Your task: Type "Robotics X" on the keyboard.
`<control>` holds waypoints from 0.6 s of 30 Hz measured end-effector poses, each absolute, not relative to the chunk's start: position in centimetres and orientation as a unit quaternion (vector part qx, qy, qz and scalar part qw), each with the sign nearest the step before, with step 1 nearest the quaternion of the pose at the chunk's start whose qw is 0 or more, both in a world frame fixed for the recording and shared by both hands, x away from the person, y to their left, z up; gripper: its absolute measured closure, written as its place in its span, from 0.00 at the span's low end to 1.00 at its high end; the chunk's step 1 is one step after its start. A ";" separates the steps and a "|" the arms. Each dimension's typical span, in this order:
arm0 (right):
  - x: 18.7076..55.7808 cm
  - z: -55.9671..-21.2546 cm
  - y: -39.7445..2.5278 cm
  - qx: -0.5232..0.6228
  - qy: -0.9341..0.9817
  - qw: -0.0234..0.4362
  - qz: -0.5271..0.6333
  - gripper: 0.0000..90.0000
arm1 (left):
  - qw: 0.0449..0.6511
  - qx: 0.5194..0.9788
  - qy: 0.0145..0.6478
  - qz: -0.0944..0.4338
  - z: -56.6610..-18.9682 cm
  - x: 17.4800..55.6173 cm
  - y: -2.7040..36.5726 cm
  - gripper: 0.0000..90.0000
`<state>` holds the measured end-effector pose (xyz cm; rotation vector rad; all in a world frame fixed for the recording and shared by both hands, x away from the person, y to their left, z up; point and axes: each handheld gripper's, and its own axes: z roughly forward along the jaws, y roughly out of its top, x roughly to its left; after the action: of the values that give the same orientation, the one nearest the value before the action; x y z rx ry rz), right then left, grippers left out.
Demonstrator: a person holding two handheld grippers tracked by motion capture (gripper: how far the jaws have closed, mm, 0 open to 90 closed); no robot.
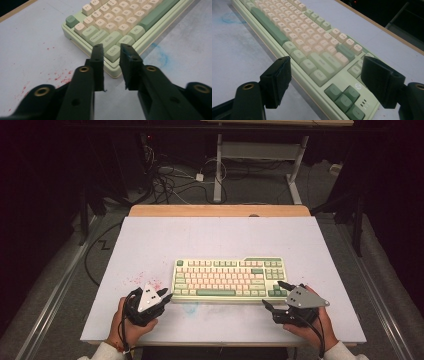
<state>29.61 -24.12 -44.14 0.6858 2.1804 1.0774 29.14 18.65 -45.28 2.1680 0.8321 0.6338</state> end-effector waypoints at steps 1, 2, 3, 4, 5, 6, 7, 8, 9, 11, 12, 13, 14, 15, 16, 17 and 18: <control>29.6 -44.2 -24.1 0.259 0.823 0.302 0.405 0.28 | 0.355 0.843 0.322 0.243 -45.2 29.4 18.5 0.87; 29.7 -44.2 -24.0 0.258 0.824 0.302 0.404 0.28 | 0.352 0.846 0.320 0.241 -45.2 29.6 18.3 0.89; 29.7 -44.3 -24.0 0.258 0.825 0.301 0.403 0.28 | 0.348 0.848 0.318 0.241 -45.1 29.8 18.0 0.91; 29.7 -44.4 -23.9 0.258 0.826 0.301 0.401 0.28 | 0.345 0.850 0.316 0.241 -45.0 29.9 17.8 0.93; 29.7 -44.4 -23.9 0.256 0.827 0.300 0.400 0.28 | 0.346 0.852 0.313 0.239 -44.9 30.1 17.6 0.95; 29.7 -44.4 -23.8 0.254 0.828 0.300 0.400 0.28 | 0.347 0.853 0.307 0.240 -44.7 30.4 17.4 0.97; 29.7 -44.4 -23.8 0.254 0.828 0.300 0.399 0.28 | 0.348 0.852 0.306 0.241 -44.6 30.6 17.2 0.97; 29.7 -44.5 -23.8 0.254 0.829 0.299 0.398 0.28 | 0.347 0.854 0.304 0.242 -44.4 30.8 17.0 0.97; 29.8 -44.5 -23.7 0.254 0.830 0.299 0.396 0.28 | 0.347 0.854 0.303 0.241 -44.3 31.0 16.7 0.97; 29.8 -44.6 -23.7 0.253 0.831 0.298 0.395 0.28 | 0.347 0.857 0.299 0.238 -44.0 31.4 16.2 0.97; 29.8 -44.6 -23.6 0.253 0.832 0.298 0.395 0.28 | 0.348 0.857 0.297 0.236 -43.8 31.7 15.9 0.97; 29.8 -44.6 -23.6 0.253 0.832 0.297 0.395 0.28 | 0.347 0.859 0.293 0.236 -43.6 32.0 15.6 0.97; 29.8 -44.6 -23.6 0.253 0.832 0.297 0.394 0.28 | 0.345 0.861 0.290 0.237 -43.5 32.2 15.3 0.97; 29.8 -44.7 -23.6 0.254 0.832 0.297 0.394 0.28 | 0.343 0.862 0.287 0.237 -43.3 32.5 14.9 0.97; 29.8 -44.7 -23.5 0.254 0.832 0.297 0.394 0.28 | 0.340 0.864 0.286 0.237 -43.2 32.9 14.6 0.97; 29.8 -44.7 -23.5 0.252 0.834 0.296 0.393 0.28 | 0.339 0.866 0.284 0.235 -43.0 33.2 14.2 0.97; 29.8 -44.7 -23.5 0.251 0.835 0.296 0.391 0.28 | 0.340 0.867 0.285 0.227 -43.0 33.5 13.8 0.97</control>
<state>29.84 -23.48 -44.74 0.6667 2.2195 1.0394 33.52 13.77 -42.97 2.2572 0.7411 0.5901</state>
